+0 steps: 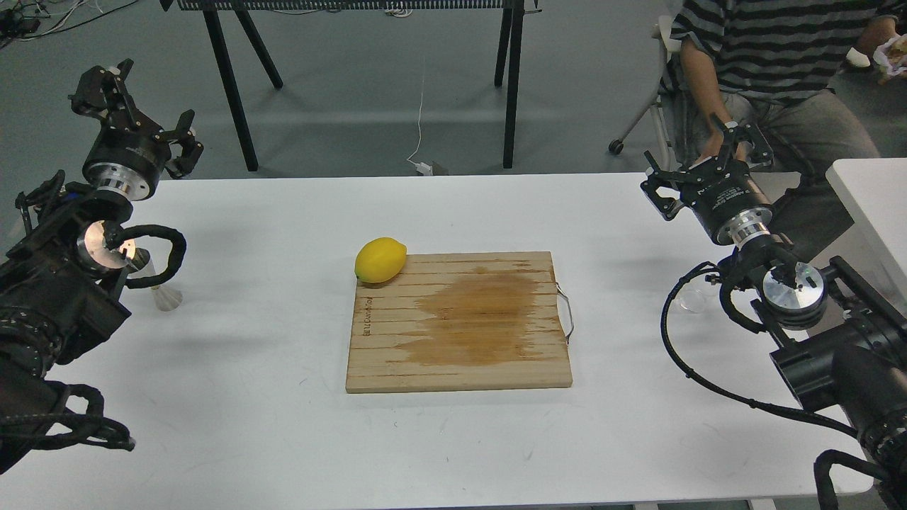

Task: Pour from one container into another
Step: 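Raise the left gripper and move it toward the metal jigger cup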

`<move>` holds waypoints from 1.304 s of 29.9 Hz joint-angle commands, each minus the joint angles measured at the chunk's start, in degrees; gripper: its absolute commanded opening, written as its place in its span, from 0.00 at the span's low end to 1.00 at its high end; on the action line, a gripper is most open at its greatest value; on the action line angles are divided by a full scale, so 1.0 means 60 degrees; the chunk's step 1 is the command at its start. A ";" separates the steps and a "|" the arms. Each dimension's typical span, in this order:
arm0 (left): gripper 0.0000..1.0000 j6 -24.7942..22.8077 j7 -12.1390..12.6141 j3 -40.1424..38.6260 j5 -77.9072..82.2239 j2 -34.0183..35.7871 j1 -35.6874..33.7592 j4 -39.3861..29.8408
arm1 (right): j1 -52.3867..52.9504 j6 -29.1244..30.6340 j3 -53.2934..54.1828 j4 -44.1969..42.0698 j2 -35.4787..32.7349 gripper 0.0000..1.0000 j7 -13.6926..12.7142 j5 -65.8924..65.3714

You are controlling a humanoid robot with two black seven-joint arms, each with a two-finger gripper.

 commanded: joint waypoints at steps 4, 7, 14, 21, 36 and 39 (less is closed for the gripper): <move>1.00 0.0000 -0.0059 -0.0006 -0.0029 0.0006 -0.0030 0.0015 | 0.0031 -0.0004 0.0061 -0.0004 0.0039 0.99 0.0002 -0.0002; 1.00 0.0000 -0.0059 -0.0021 -0.0044 0.0035 -0.0059 0.0044 | 0.0046 -0.0019 0.0076 -0.0018 0.0053 0.99 0.0002 -0.0002; 1.00 0.0000 -0.0044 0.0008 0.0014 0.0138 0.0014 0.0016 | 0.0031 0.0010 0.0090 -0.0062 0.0053 0.99 0.0016 -0.0002; 1.00 0.0000 -0.0133 0.0285 0.0103 0.0356 -0.0015 0.0000 | 0.0031 0.0025 0.0018 -0.0033 0.0053 0.99 0.0002 -0.0002; 1.00 0.0000 -0.0440 0.1971 -0.0014 0.1369 -0.0088 -0.0058 | 0.0002 0.0040 -0.0056 -0.0033 0.0038 0.99 0.0002 -0.0002; 1.00 0.0000 -0.0455 0.1971 -0.0044 0.1325 -0.0132 -0.0058 | 0.0016 0.0011 -0.0071 -0.0018 0.0053 0.99 0.0002 -0.0002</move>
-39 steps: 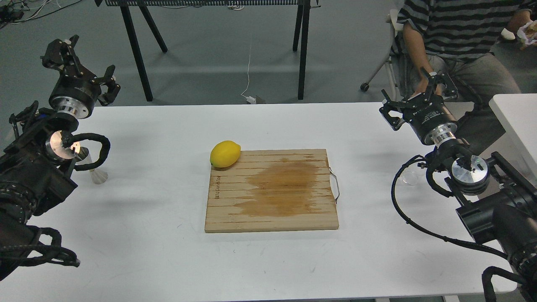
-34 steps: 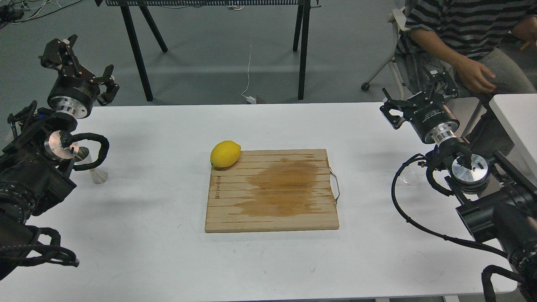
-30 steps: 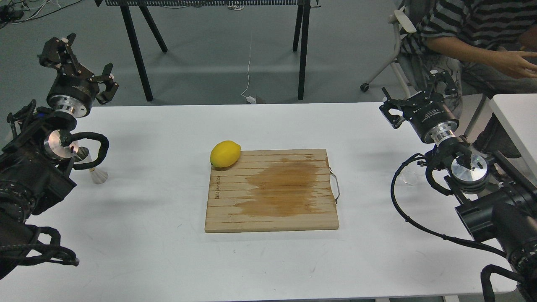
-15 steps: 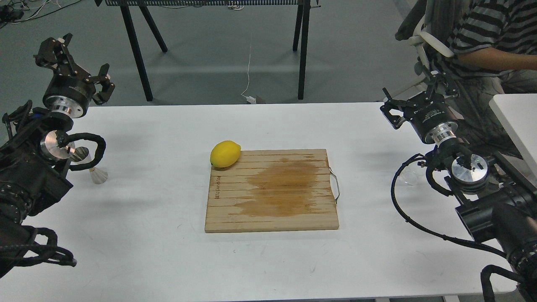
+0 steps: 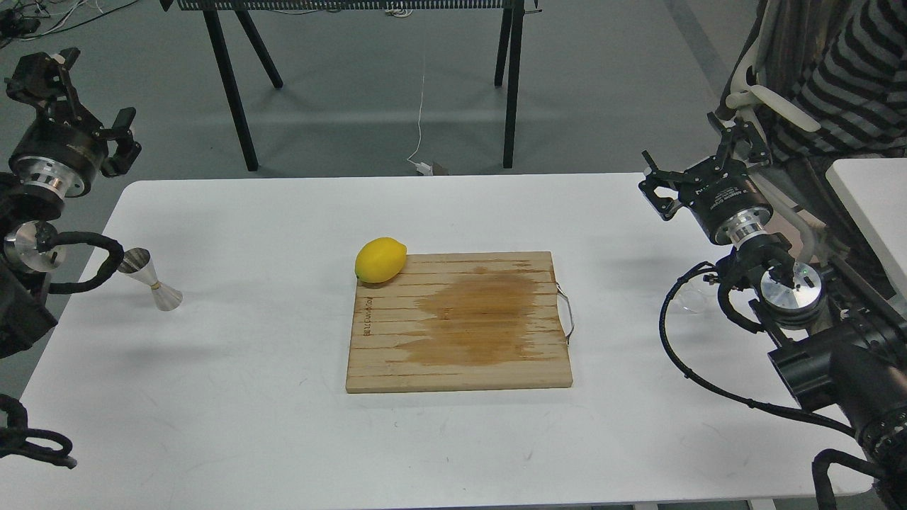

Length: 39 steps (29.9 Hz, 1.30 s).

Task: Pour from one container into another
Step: 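Raise the left gripper and move it toward the metal jigger cup, then lower the left gripper beside the metal jigger cup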

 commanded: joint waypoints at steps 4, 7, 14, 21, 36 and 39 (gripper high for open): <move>1.00 0.0000 0.0002 -0.0046 -0.0045 -0.0024 -0.0009 -0.0004 | 0.0014 -0.0057 0.0004 0.0014 0.0014 0.99 0.0000 0.0000; 1.00 0.0000 0.0104 -0.0076 -0.0089 0.0034 0.0006 -0.0004 | 0.0014 -0.0057 -0.0010 0.0014 0.0014 0.99 0.0000 0.0000; 1.00 0.0000 0.0134 0.0333 0.0028 0.0487 0.0050 -0.0018 | 0.0014 -0.0072 -0.0054 0.0014 -0.0001 0.99 -0.0014 -0.0014; 1.00 0.0000 0.0192 0.0686 0.0042 0.0840 -0.0023 -0.0077 | 0.0014 -0.0072 -0.0069 0.0014 -0.0030 0.99 -0.0029 -0.0029; 1.00 0.0000 -0.0115 0.0320 -0.0529 0.0840 -0.0785 -0.0077 | 0.0044 -0.0101 -0.0069 0.0116 0.0014 0.99 -0.0015 -0.0029; 1.00 0.0000 -0.0086 0.0407 -0.0471 0.0913 -0.0771 -0.0106 | 0.0044 -0.0101 -0.0069 0.0102 -0.0001 0.99 -0.0029 -0.0029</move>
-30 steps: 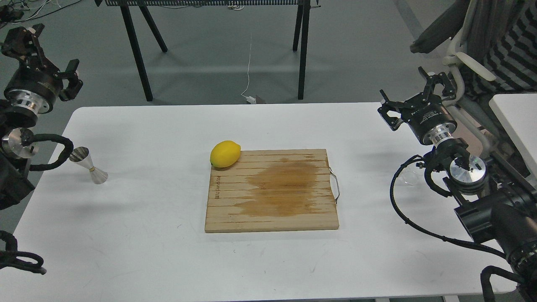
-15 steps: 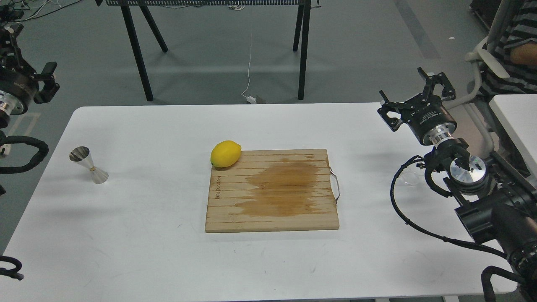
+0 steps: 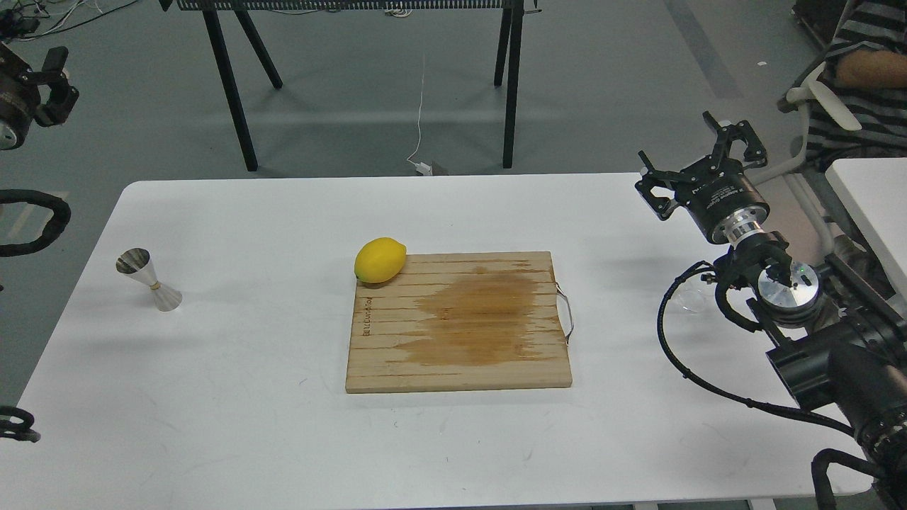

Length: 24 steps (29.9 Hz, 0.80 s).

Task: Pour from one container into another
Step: 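Lower the left gripper beside the metal jigger cup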

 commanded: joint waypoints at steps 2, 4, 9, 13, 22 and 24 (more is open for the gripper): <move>1.00 0.0001 0.0031 0.0385 0.0035 0.0124 0.0021 -0.0219 | -0.0013 0.0000 0.0001 -0.0010 -0.0028 0.99 -0.0011 -0.0003; 1.00 0.0001 0.0031 0.0911 0.0093 0.0372 0.0064 -0.0672 | 0.0002 0.0000 0.0001 -0.0025 -0.0028 0.99 -0.0011 -0.0003; 1.00 0.0001 0.0002 0.1675 0.0327 0.1178 0.0167 -0.2019 | -0.0013 0.0000 0.0001 -0.0010 -0.0043 0.99 -0.0011 -0.0003; 1.00 0.0001 -0.0101 0.1647 0.1540 0.1924 0.0401 -0.3672 | 0.0002 0.0000 0.0001 -0.0010 -0.0043 0.99 -0.0011 -0.0003; 1.00 0.1382 -0.0446 0.1251 0.6709 0.3142 0.1456 -0.8510 | 0.0002 -0.0015 0.0001 -0.0010 -0.0028 0.99 0.0004 -0.0003; 1.00 0.1882 -0.0446 0.1309 0.7546 0.3055 0.1471 -0.8541 | 0.0002 -0.0015 0.0001 -0.0010 -0.0043 0.99 -0.0011 -0.0003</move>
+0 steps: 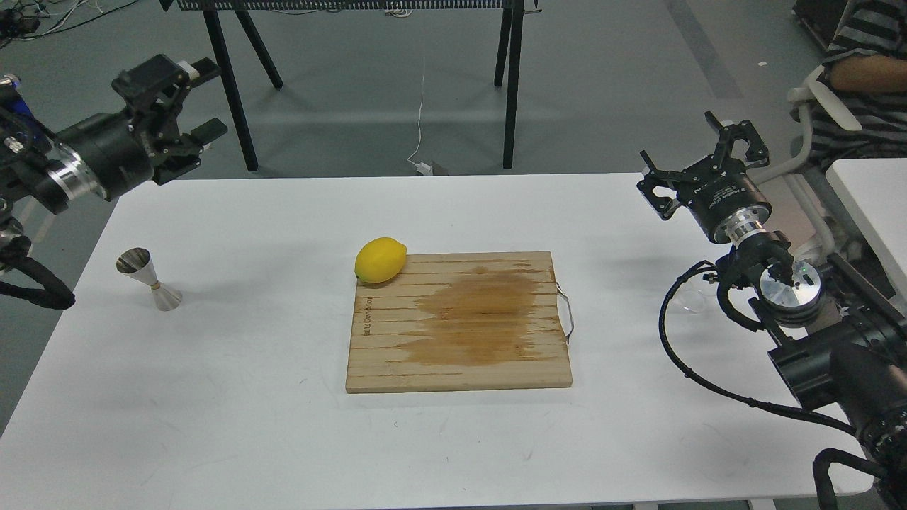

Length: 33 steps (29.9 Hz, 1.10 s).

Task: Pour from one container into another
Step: 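Lower the left gripper beside the metal jigger cup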

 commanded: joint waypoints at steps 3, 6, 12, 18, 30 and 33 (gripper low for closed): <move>1.00 0.0986 -0.0046 0.0120 0.2180 -0.0028 0.0220 -0.0312 | 0.0007 -0.0002 0.0001 0.0009 -0.0035 0.99 0.0000 0.0001; 1.00 0.1030 -0.0046 0.0106 0.2796 0.0045 0.0294 -0.0283 | 0.0007 0.0013 0.0001 -0.0020 -0.0050 0.99 0.0000 0.0001; 1.00 0.2362 -0.0046 0.0018 0.3208 0.0849 0.0778 -0.0399 | 0.0007 0.0042 0.0001 -0.0050 -0.0050 0.99 -0.0015 0.0001; 1.00 0.1265 -0.0046 0.0135 0.3586 0.1071 0.0865 -0.0560 | -0.0007 0.0057 0.0015 -0.0064 -0.0035 0.99 -0.0015 0.0001; 1.00 0.7221 -0.0046 0.0120 0.6984 0.1218 0.3865 -0.1528 | 0.0022 0.0057 0.0001 0.0023 -0.0050 0.99 -0.0044 0.0001; 1.00 0.8221 0.0078 0.0120 0.7367 0.1159 0.4482 -0.1528 | 0.0022 0.0057 0.0015 0.0009 -0.0050 0.99 -0.0044 0.0001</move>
